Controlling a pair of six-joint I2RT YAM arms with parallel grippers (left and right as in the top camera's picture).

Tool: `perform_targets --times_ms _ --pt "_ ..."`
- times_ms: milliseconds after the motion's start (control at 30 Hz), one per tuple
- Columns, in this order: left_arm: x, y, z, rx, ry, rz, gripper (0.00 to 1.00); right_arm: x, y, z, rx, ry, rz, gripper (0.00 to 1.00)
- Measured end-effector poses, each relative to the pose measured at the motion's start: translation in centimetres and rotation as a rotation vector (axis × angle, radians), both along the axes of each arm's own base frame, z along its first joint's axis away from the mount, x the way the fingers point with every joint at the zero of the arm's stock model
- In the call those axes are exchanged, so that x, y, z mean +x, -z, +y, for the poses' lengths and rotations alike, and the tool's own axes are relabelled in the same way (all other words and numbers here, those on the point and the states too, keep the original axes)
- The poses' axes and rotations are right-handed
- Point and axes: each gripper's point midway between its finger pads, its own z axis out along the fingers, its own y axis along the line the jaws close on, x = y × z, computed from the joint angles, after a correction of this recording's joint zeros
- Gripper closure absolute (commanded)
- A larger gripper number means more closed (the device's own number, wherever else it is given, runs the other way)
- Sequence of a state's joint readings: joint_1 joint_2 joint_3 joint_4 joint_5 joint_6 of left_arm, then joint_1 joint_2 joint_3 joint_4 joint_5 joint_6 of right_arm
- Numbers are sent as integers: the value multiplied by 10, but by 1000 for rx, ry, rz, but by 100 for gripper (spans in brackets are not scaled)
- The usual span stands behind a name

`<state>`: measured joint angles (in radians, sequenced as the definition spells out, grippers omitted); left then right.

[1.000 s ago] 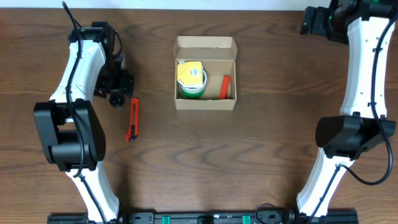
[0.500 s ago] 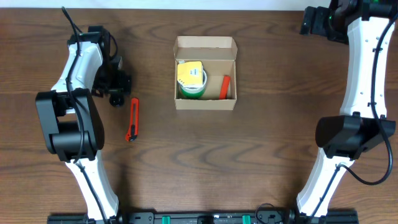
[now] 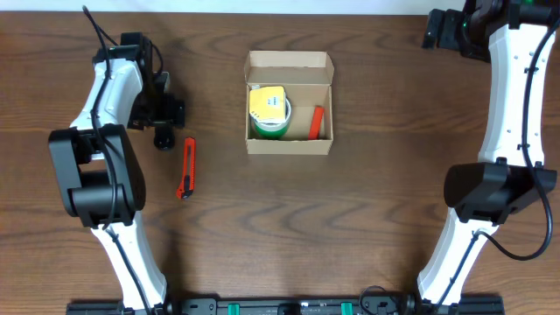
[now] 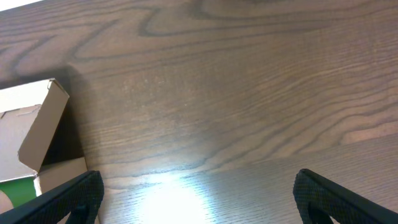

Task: Pack container
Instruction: 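Move the left gripper above the black pencil sharpener, then lower the left gripper and grasp the black sharpener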

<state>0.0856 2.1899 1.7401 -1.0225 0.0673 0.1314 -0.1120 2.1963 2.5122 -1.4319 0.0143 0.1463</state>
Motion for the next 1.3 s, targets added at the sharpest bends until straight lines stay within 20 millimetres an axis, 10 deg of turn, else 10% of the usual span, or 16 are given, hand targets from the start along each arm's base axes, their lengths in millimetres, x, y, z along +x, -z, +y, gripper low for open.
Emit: perform_targets --times_ms 833,1300 --pt "-14 31 3 -43 -55 100 10 0 0 0 0 0 0 1" --pt "-15 31 2 -44 -60 104 35 0 0 0 0 0 0 1"
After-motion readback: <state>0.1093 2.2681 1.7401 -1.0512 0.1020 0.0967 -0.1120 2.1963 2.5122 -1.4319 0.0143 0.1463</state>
